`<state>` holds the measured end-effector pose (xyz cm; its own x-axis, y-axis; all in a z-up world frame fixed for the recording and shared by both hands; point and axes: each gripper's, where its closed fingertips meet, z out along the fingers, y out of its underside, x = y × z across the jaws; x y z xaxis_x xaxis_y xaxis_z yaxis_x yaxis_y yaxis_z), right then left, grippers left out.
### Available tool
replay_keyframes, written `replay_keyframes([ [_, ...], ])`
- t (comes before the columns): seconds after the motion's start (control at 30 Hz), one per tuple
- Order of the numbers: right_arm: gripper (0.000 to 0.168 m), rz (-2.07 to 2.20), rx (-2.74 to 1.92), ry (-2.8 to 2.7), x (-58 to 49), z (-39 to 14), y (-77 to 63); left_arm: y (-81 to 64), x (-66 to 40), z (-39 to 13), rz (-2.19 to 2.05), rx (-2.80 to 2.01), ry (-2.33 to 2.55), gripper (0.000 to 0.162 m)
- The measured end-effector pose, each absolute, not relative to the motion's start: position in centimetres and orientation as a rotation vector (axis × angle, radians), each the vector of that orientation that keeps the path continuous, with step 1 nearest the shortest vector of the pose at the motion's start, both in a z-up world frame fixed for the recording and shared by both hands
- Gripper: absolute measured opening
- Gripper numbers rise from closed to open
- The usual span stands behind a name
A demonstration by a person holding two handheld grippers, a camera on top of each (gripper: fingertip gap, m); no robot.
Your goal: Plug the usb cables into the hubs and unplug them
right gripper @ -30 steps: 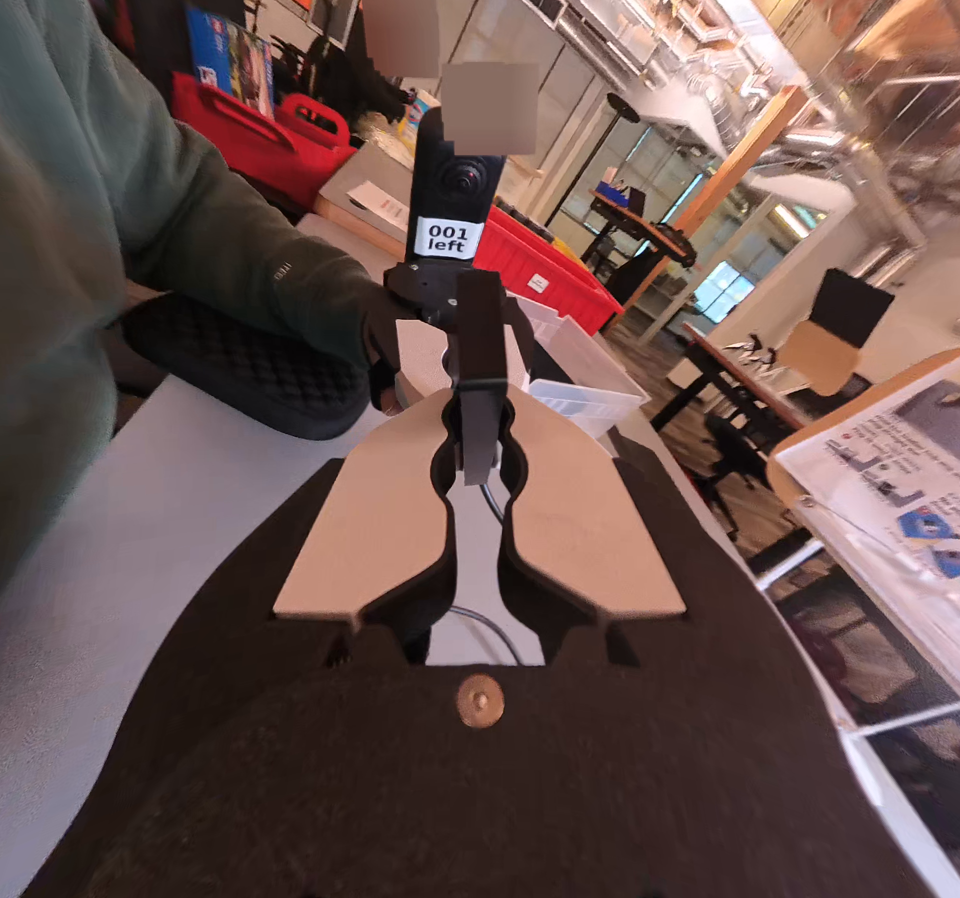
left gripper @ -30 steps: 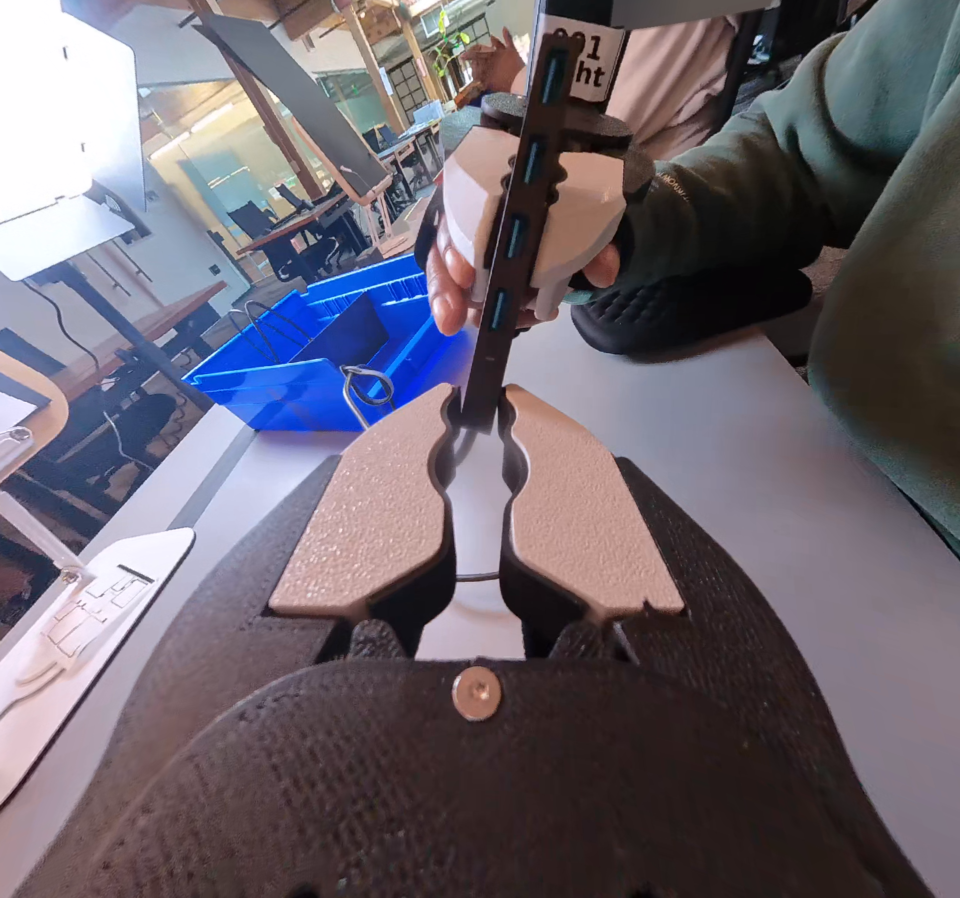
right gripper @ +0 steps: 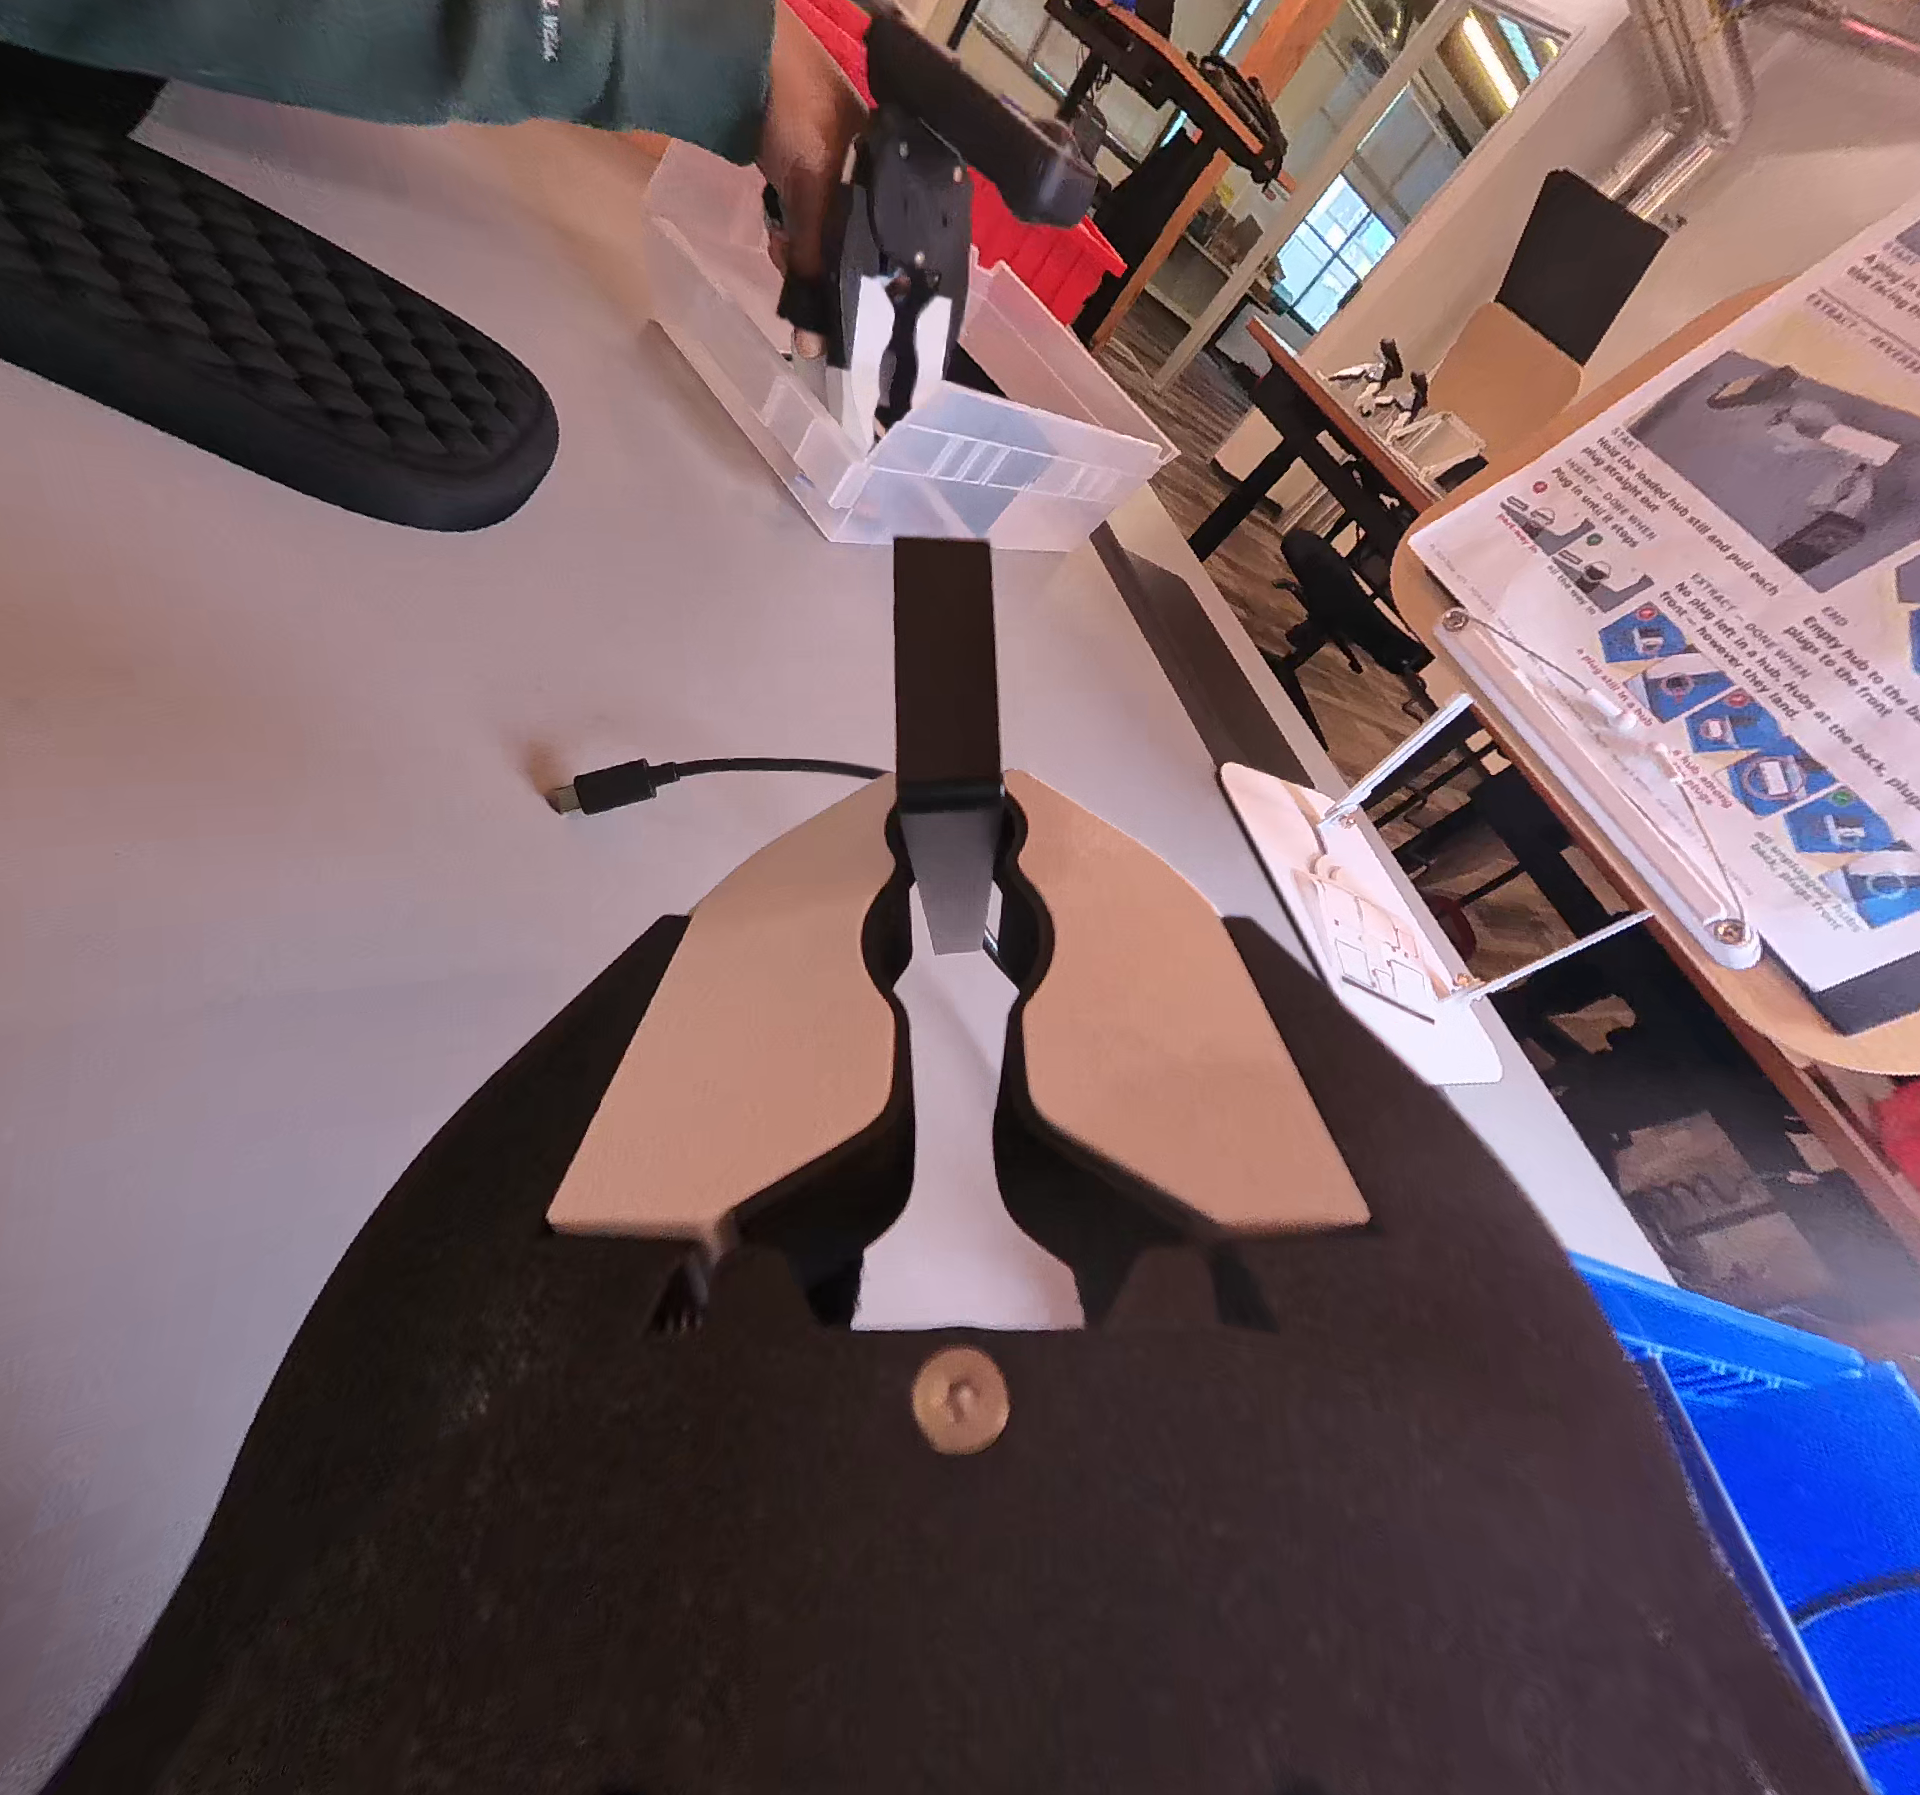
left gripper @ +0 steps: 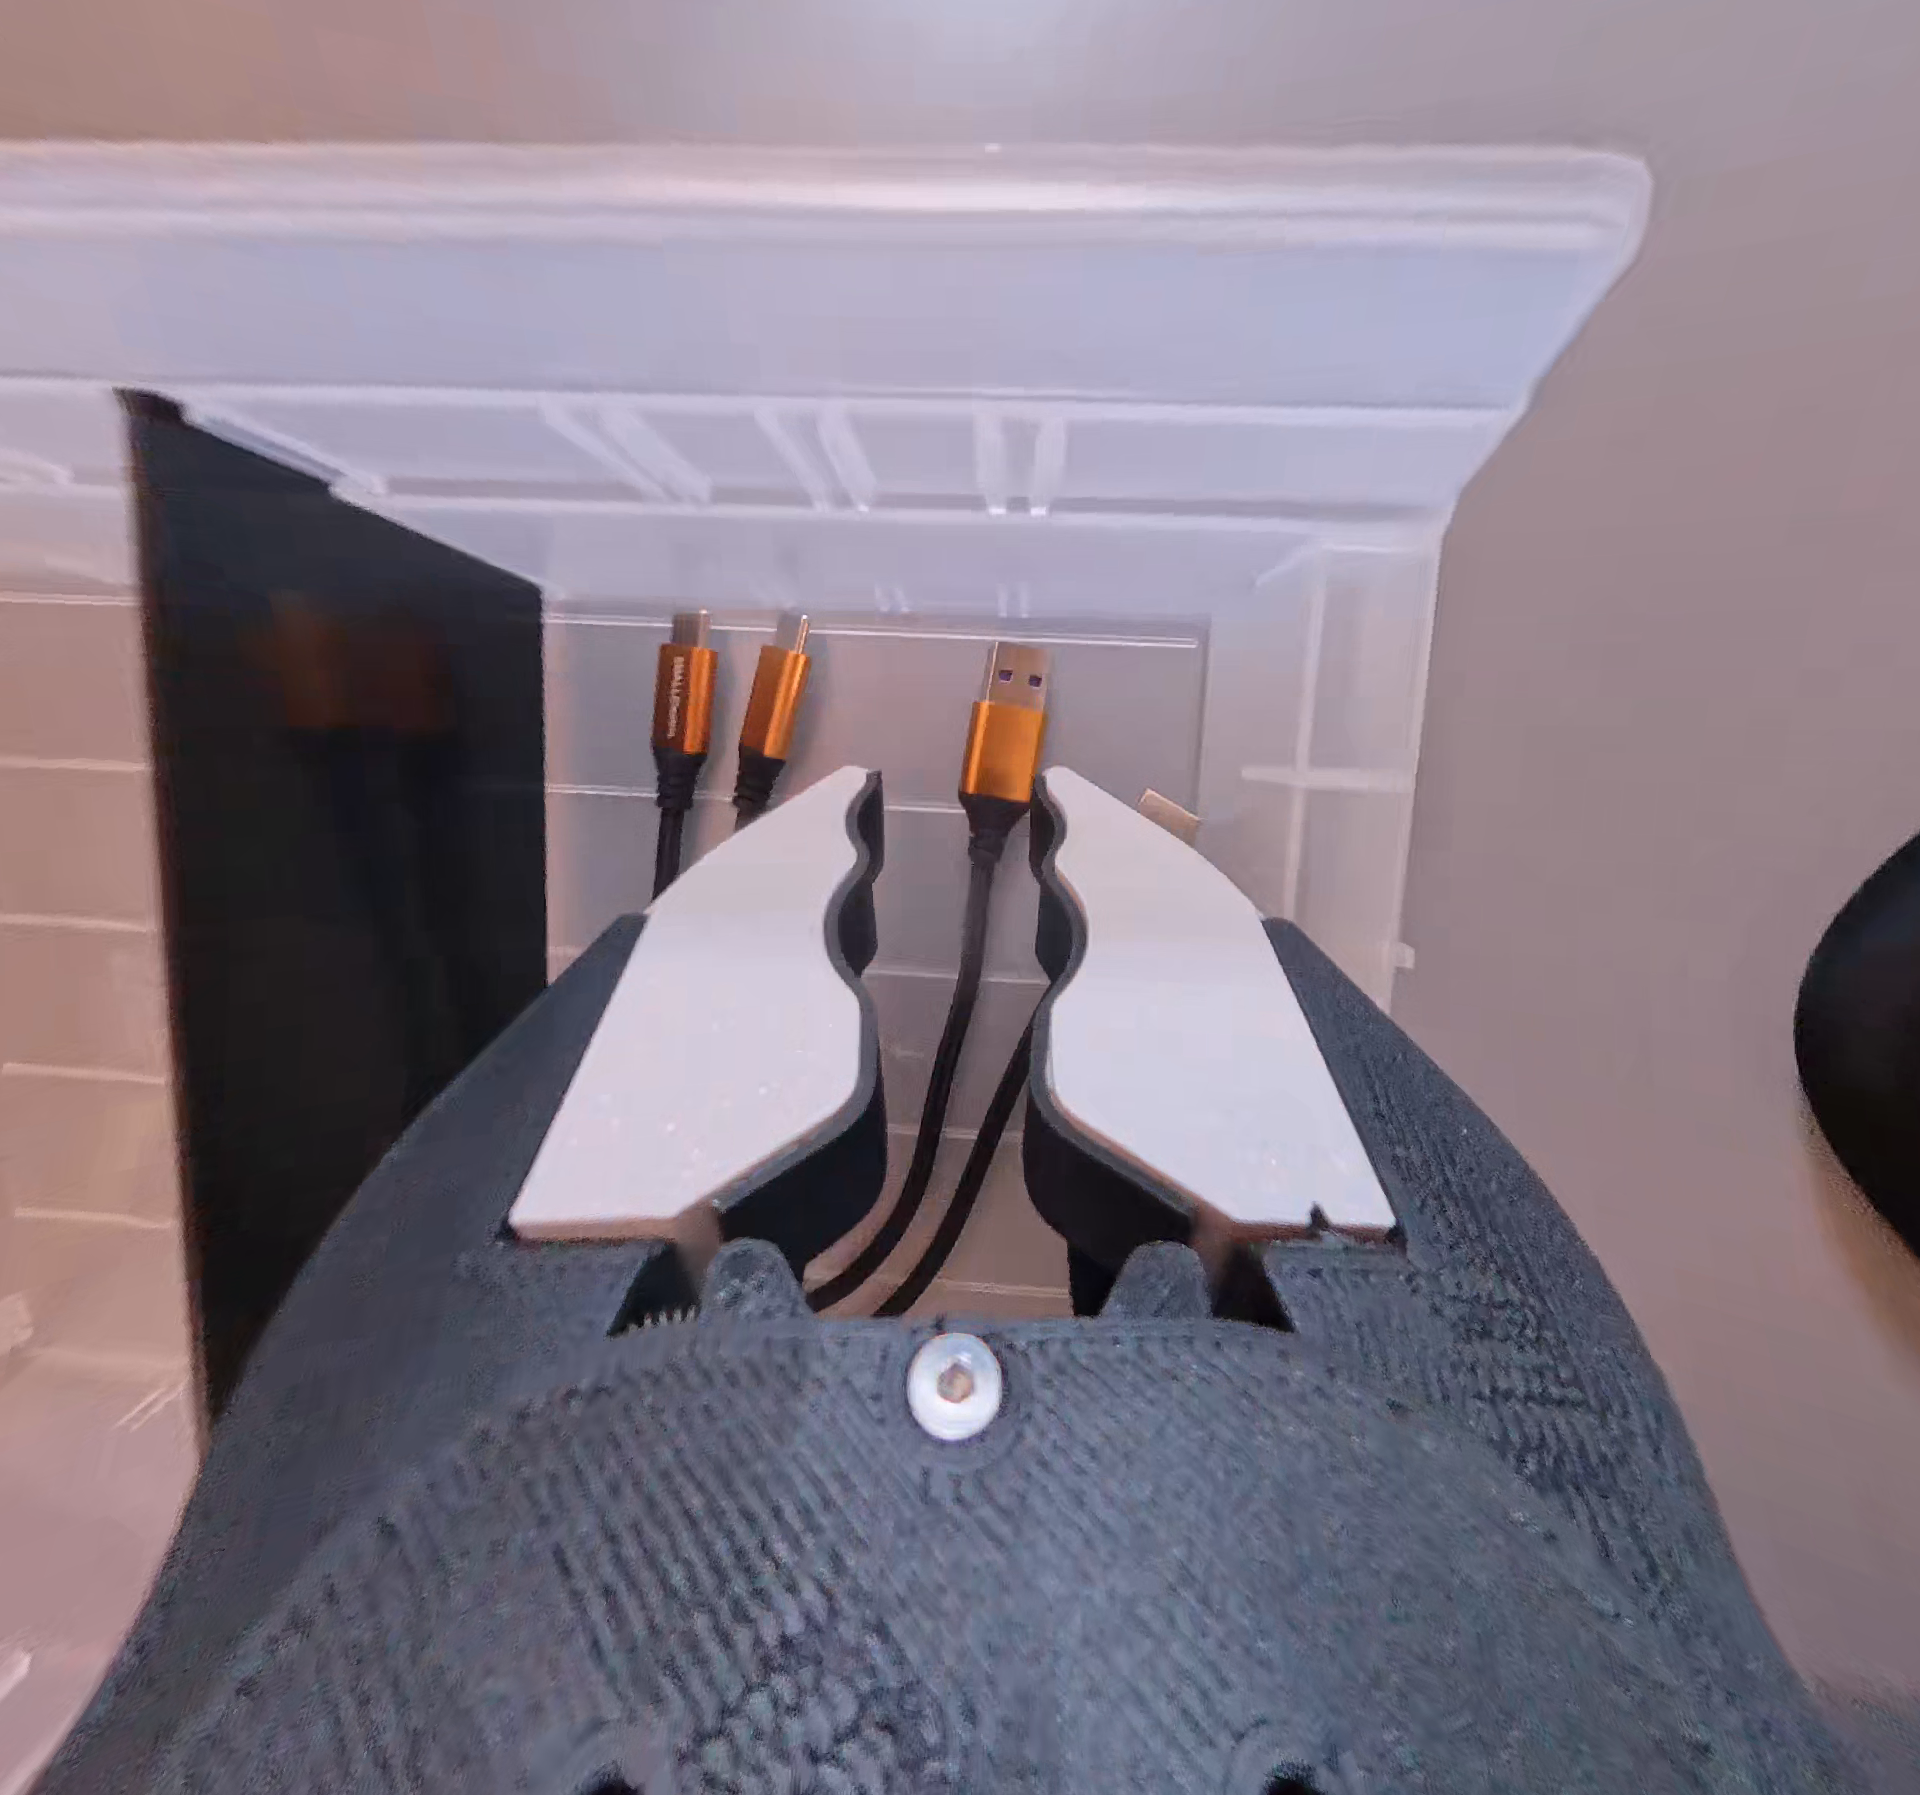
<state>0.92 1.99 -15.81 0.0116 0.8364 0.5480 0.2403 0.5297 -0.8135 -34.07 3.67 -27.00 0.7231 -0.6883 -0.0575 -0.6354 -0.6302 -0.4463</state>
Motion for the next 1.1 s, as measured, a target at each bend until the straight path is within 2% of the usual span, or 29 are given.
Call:
replay_keyframes([
  [0.1, 0.012, 0.604, -0.974, -1.532, 0.9, -16.1, 2.1, 3.5, -34.0, -28.4, -0.169, -2.553, 1.091, 0.025],
  [0.2, 0.012, 0.604, -0.978, -1.533, 0.8, -16.3, 2.2, 4.4, -34.5, -28.4, -0.093, -2.549, 1.097, 0.015],
  [0.33, 0.012, 0.608, -0.984, -1.528, 0.9, -16.3, 2.5, 5.4, -35.7, -26.9, 0.049, -2.482, 1.077, 0.015],
  [0.7, 0.012, 0.569, -0.965, -1.468, 1.4, -14.9, 2.9, 1.1, -31.1, -7.9, 0.098, -1.785, 1.013, 0.015],
  [1.1, 0.012, 0.673, -0.894, -1.391, 2.3, -12.5, 2.1, -5.5, -22.1, 5.7, 0.406, -1.451, 1.123, 0.015],
])
